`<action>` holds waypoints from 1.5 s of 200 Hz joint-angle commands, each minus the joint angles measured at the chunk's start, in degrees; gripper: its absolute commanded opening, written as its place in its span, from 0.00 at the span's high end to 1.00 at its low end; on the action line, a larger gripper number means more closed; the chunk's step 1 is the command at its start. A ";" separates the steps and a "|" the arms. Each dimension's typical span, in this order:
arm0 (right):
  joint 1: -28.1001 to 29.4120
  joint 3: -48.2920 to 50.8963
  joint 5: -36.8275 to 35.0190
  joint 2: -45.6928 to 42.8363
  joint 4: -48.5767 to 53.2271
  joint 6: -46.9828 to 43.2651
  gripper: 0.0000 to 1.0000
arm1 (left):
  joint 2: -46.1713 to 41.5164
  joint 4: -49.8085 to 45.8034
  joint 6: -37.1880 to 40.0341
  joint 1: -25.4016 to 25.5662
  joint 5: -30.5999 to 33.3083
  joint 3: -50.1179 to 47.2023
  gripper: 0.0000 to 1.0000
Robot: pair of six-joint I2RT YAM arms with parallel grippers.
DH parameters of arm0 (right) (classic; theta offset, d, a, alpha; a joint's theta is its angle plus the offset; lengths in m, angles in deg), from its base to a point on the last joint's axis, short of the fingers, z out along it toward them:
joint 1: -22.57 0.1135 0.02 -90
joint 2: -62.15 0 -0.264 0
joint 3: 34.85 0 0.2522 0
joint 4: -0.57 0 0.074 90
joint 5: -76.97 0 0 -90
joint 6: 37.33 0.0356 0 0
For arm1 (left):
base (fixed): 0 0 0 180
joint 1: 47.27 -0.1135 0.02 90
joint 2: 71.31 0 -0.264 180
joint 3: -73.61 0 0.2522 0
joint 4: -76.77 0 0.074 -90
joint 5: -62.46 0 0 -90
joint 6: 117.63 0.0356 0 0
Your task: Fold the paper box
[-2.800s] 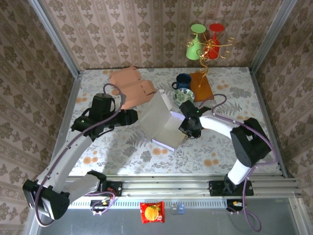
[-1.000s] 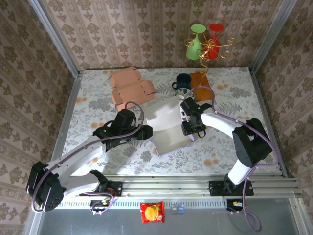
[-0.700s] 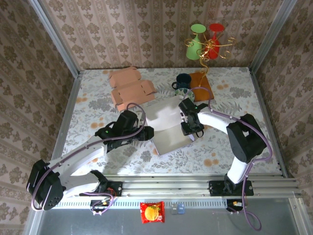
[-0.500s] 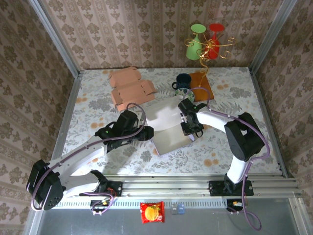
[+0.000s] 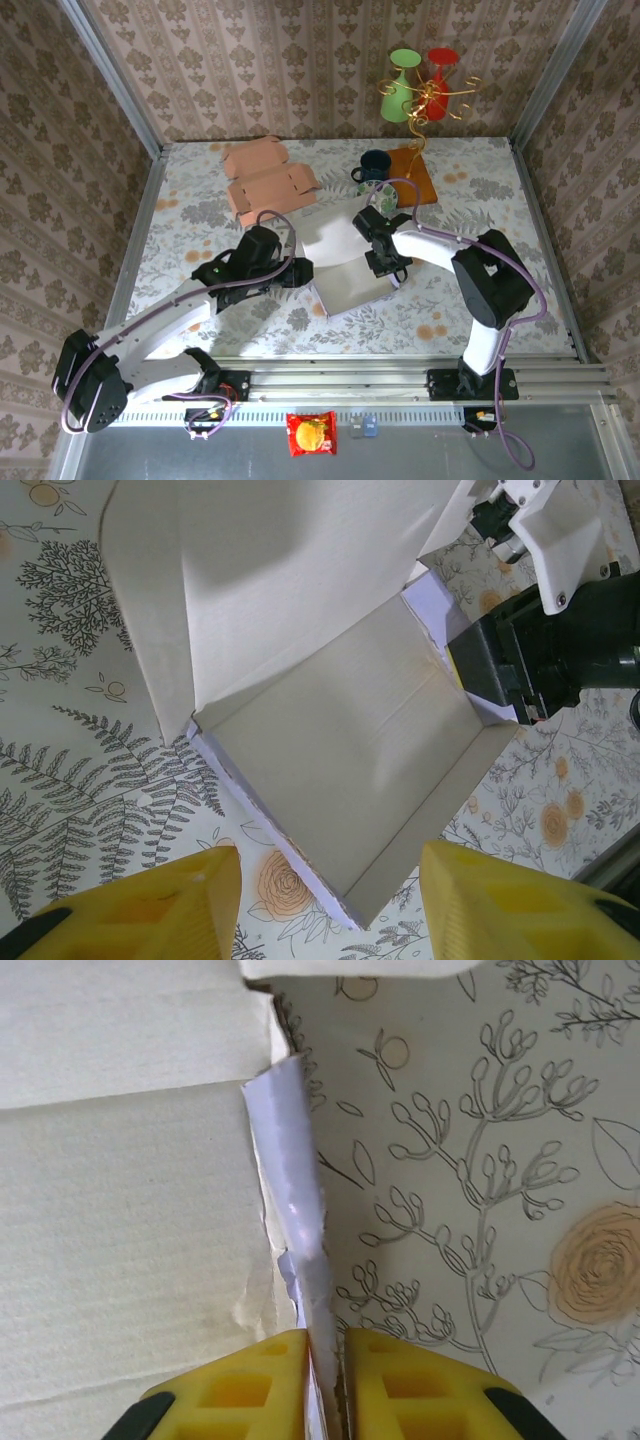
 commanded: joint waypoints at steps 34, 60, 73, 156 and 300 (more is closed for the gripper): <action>1.84 0.16 -4.01 0.70 3.03 5.96 0.73 | -2.49 -1.90 1.04 -0.74 0.76 0.40 0.49; 1.85 0.90 -3.66 0.73 2.48 6.51 0.72 | -2.41 -1.97 1.11 -0.77 0.67 0.57 0.49; 1.89 0.88 -3.51 0.86 2.48 6.69 0.73 | -2.36 -1.98 1.19 -0.78 0.69 0.69 0.49; 2.86 0.54 -9.03 1.99 5.21 10.58 0.87 | -2.10 -2.00 1.29 -0.83 0.97 1.05 0.49; 8.36 -11.66 -14.76 9.21 21.48 20.05 1.00 | -2.36 -1.72 1.70 -1.14 1.54 0.88 0.50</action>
